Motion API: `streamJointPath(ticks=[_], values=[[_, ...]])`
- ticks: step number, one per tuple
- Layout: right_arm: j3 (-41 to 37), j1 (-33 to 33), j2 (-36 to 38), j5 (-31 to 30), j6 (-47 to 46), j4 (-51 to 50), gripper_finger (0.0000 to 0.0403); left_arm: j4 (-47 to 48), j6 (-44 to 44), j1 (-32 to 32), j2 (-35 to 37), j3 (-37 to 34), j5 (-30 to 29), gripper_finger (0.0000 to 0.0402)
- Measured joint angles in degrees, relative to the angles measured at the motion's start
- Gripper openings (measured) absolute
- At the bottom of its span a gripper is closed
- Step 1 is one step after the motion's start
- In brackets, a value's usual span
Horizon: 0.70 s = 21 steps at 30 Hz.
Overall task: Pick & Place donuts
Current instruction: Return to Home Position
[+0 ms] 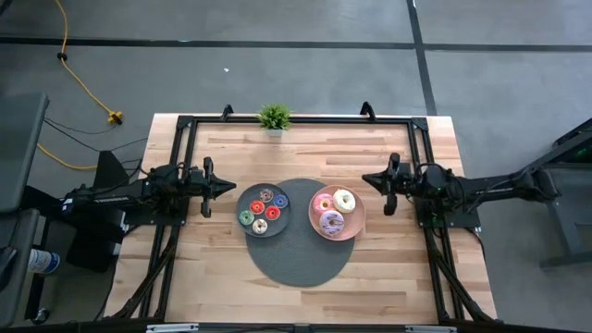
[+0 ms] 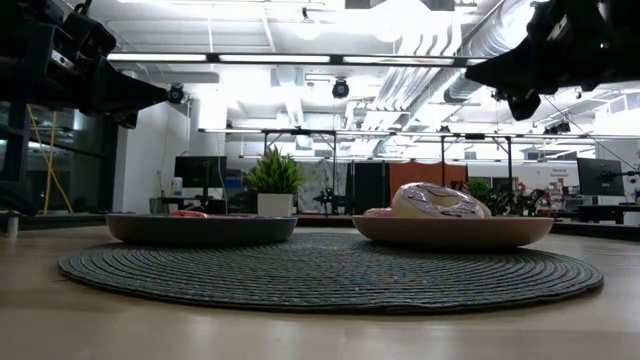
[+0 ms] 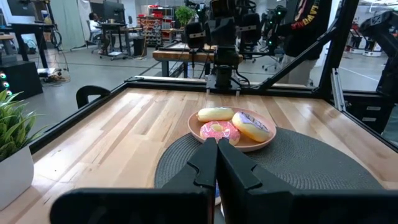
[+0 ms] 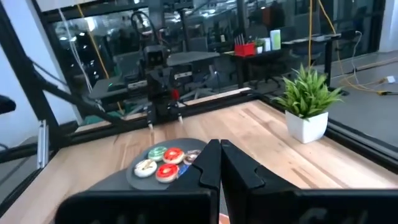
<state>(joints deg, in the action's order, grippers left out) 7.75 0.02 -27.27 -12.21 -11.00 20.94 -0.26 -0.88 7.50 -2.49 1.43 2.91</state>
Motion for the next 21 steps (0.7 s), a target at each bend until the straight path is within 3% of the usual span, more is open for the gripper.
streamJointPath(ticks=[9,21], values=[[-3.82,-1.57,3.87,0.64,-0.51,5.06,0.0000,-0.01,0.01,-0.01,0.00,0.00,0.03,0.0002],[-3.94,-1.56,17.64,1.72,3.47,-5.45,0.0000,0.01,0.01,0.01,-0.01,0.00,0.03,0.0002]])
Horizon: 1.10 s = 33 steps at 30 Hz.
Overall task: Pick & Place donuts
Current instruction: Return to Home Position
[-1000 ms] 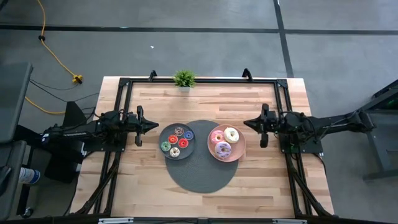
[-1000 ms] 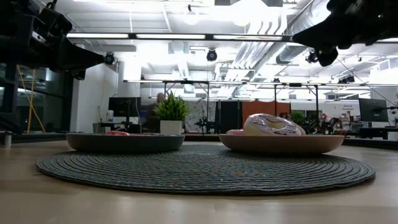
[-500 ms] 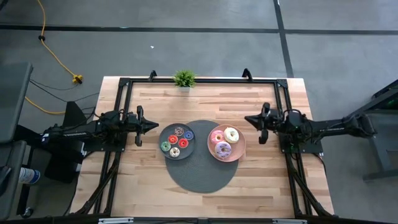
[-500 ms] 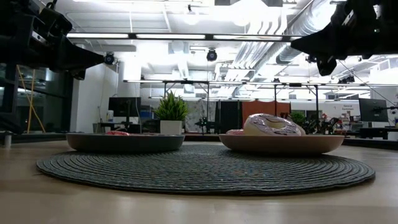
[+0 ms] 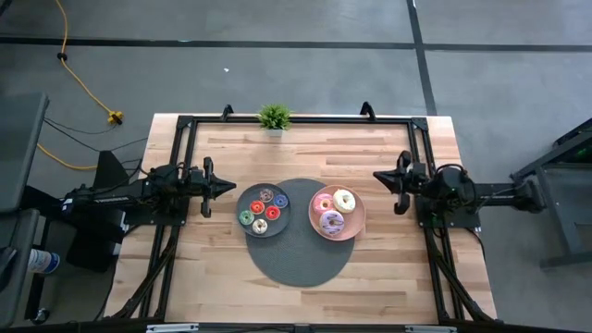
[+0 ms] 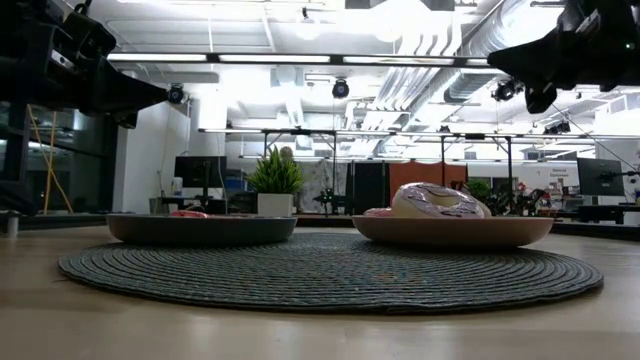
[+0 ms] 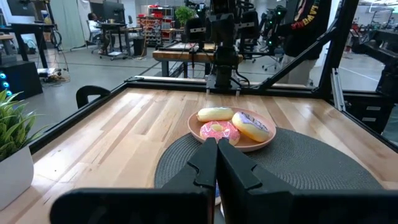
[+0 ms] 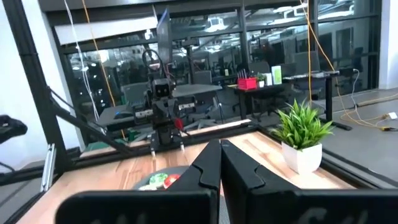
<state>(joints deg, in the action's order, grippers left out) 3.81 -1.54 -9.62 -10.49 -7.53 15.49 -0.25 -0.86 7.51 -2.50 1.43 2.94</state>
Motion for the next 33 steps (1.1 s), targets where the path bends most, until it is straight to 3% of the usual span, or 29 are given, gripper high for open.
streamJointPath(ticks=[8,17,33], values=[[0.00,0.82,9.36,3.15,-0.44,-10.72,0.0000,-0.02,0.00,-0.02,0.02,0.00,0.00,0.0002],[0.02,4.84,9.59,7.72,0.07,-11.50,0.0000,-0.02,0.00,-0.02,0.02,0.00,0.02,0.0002],[0.04,7.72,9.59,5.85,4.18,-20.48,0.0000,0.00,0.00,0.00,0.02,0.00,-0.11,0.0002]])
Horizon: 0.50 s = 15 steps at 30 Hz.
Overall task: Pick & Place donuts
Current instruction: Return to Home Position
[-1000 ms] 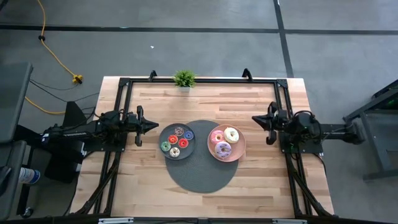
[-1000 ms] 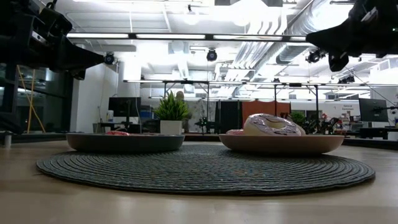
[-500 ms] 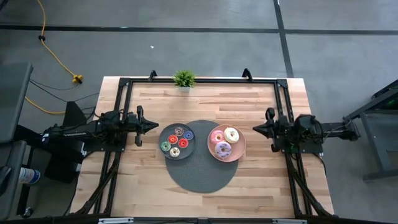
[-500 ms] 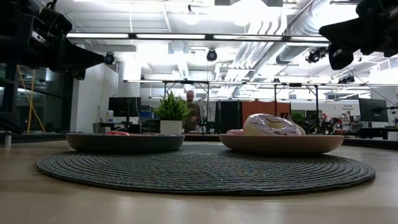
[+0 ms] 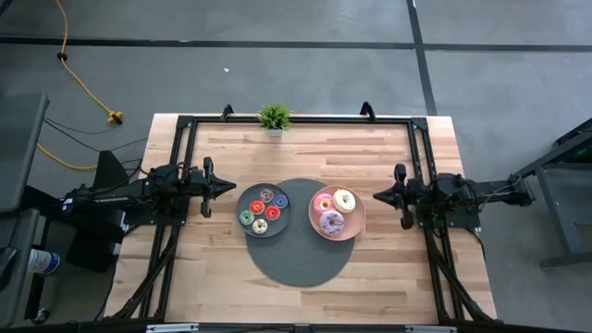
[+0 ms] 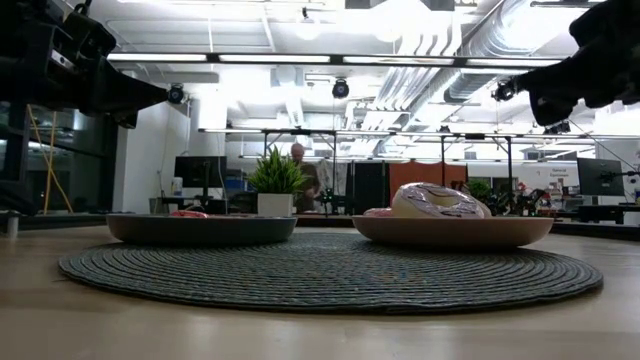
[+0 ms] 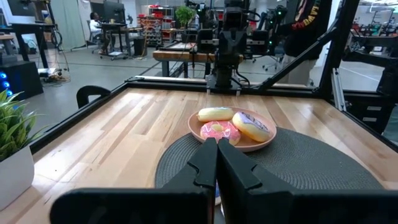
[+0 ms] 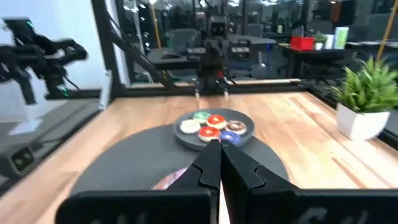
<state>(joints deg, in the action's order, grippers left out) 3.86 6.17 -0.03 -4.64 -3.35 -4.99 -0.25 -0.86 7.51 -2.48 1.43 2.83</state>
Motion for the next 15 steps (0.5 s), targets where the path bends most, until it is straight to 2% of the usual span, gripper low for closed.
streamJointPath(ticks=[6,15], values=[[0.00,-0.02,0.00,-3.68,2.28,-0.92,0.0000,0.00,0.00,-0.02,-0.01,0.00,-0.04,0.0002],[0.02,-0.04,0.00,-4.04,3.45,-1.37,0.0000,0.00,-0.01,-0.01,0.00,0.00,-0.11,0.0002]])
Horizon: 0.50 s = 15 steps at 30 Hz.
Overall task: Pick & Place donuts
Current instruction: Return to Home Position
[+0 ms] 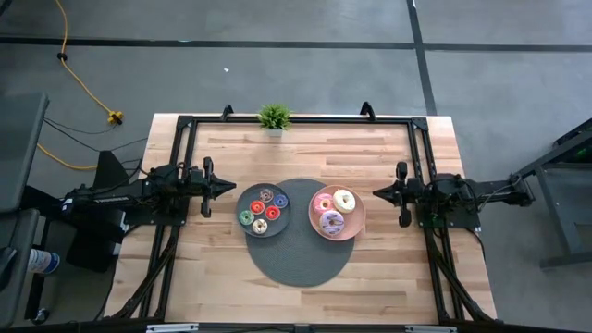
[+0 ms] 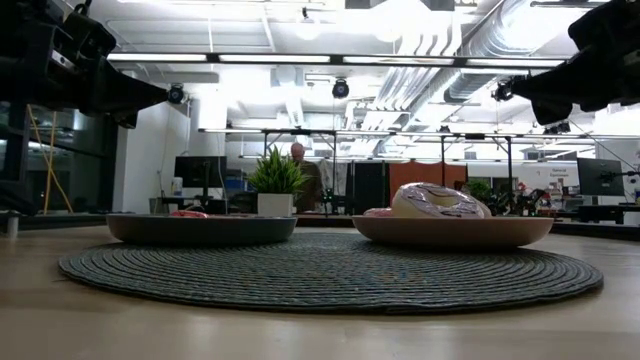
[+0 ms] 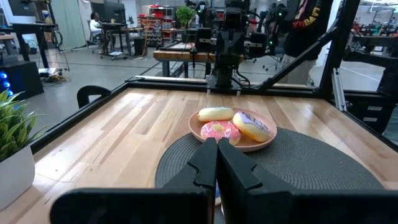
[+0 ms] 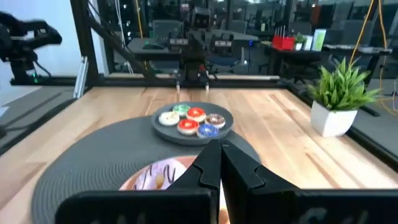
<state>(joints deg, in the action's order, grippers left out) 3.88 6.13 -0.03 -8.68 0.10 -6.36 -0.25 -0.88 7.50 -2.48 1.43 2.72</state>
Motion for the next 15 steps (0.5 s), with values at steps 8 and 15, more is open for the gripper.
streamJointPath(ticks=[8,15], values=[[-2.95,0.00,-0.61,1.28,-0.97,8.15,0.0000,0.00,0.01,-0.01,-0.02,0.00,-0.05,0.0002],[-3.30,-0.57,-1.15,-1.03,0.20,9.12,0.0000,0.00,0.01,0.01,0.00,0.00,-0.11,0.0002]])
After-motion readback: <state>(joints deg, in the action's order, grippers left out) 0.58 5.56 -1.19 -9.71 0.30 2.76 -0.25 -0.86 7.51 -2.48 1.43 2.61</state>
